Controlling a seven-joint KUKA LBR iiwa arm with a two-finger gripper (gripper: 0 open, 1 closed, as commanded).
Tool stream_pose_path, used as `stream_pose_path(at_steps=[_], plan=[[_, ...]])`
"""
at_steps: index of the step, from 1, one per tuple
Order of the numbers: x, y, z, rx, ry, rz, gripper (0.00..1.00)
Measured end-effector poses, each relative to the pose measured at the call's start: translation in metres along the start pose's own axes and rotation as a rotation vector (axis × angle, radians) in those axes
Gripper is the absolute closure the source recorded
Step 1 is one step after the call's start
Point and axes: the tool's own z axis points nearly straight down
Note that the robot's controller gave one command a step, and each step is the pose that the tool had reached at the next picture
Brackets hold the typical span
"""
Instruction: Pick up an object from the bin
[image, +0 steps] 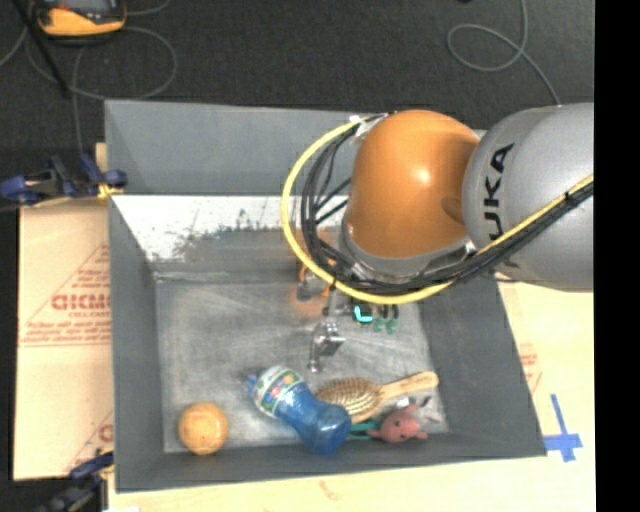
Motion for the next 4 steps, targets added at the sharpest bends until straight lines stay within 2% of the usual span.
stream_pose_path(at_steps=[1, 2, 3, 4], plan=[[-0.001, -0.001, -0.003, -0.001, -0.006, 0.002, 0.0], [-0.001, 0.006, 0.03, 0.001, -0.012, -0.078, 0.0], [0.012, -0.003, 0.097, 0.002, -0.012, -0.228, 0.0], [0.004, -0.027, 0.109, -0.001, -0.015, -0.187, 0.0]])
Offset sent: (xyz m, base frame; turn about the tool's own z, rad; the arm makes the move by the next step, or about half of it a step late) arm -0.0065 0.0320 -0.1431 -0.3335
